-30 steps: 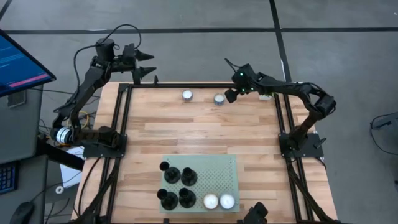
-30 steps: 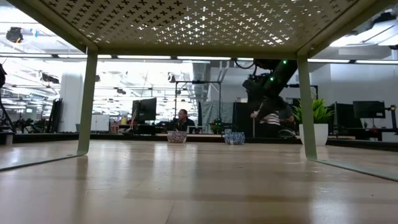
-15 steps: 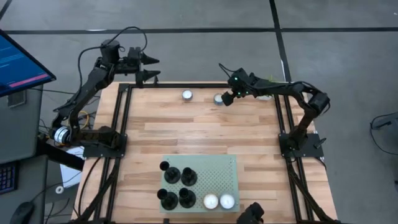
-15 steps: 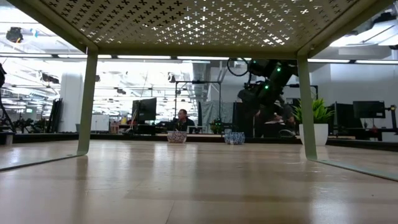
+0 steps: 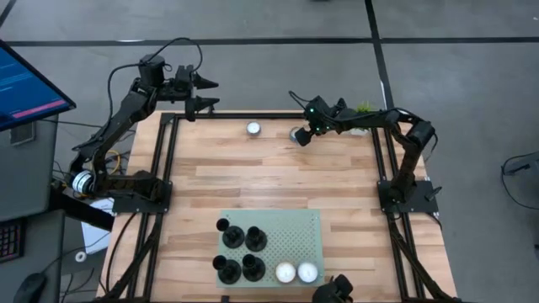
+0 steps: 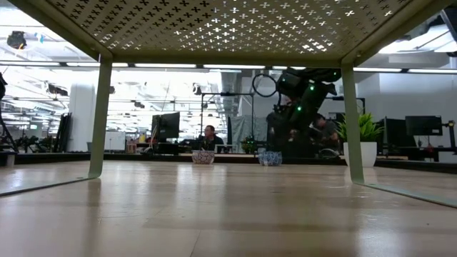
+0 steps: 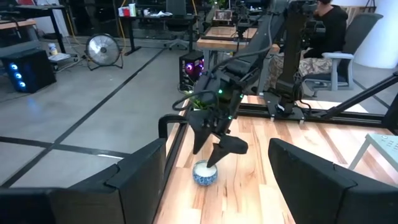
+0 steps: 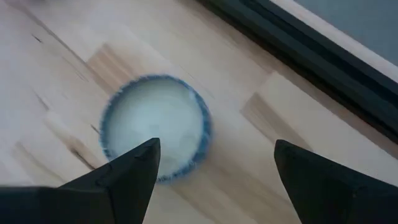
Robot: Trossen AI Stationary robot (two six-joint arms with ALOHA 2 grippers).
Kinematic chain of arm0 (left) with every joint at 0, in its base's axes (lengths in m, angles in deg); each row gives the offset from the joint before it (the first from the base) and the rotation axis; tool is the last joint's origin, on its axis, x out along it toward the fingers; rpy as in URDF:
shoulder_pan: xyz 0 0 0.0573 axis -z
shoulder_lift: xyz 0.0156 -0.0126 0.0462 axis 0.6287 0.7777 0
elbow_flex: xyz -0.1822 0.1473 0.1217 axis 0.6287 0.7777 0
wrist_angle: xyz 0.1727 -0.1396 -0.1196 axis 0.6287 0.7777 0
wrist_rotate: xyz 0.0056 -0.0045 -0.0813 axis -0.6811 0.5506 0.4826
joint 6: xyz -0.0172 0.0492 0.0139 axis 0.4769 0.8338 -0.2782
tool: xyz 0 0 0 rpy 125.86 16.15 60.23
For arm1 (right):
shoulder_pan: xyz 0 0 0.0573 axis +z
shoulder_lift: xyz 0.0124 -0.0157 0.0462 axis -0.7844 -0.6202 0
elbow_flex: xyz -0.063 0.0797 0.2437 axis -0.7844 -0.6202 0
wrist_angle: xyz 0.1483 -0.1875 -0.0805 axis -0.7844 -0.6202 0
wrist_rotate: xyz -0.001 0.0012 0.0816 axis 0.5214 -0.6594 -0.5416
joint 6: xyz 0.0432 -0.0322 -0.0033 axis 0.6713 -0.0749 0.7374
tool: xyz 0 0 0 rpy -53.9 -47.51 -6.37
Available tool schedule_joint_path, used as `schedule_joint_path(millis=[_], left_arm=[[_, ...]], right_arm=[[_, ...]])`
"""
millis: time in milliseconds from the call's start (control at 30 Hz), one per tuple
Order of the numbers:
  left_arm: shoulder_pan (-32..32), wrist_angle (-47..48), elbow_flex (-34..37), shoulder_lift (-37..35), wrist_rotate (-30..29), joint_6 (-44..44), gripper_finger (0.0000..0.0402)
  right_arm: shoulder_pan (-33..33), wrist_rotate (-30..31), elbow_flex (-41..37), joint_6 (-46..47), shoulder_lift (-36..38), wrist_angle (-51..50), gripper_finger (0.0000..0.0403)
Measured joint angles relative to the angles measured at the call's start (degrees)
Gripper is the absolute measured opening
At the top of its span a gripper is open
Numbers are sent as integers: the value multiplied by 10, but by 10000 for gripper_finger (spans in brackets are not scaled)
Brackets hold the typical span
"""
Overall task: Stock candles on shelf
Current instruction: Put the blue scented candle on the shelf
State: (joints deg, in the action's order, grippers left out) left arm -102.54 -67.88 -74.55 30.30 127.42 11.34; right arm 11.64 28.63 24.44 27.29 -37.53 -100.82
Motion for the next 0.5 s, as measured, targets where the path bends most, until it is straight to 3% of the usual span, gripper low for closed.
schedule_joint_path(millis=[133, 233, 500], left_arm=[[0, 0, 0, 0, 0, 0, 285], [0, 0, 0, 0, 0, 0, 285], [0, 0, 0, 0, 0, -15, 285]], right_arm=[[-2, 0, 0, 10, -3, -6, 287], [-1, 0, 0, 17, -3, -13, 250], [6, -21, 1, 26, -2, -22, 65]])
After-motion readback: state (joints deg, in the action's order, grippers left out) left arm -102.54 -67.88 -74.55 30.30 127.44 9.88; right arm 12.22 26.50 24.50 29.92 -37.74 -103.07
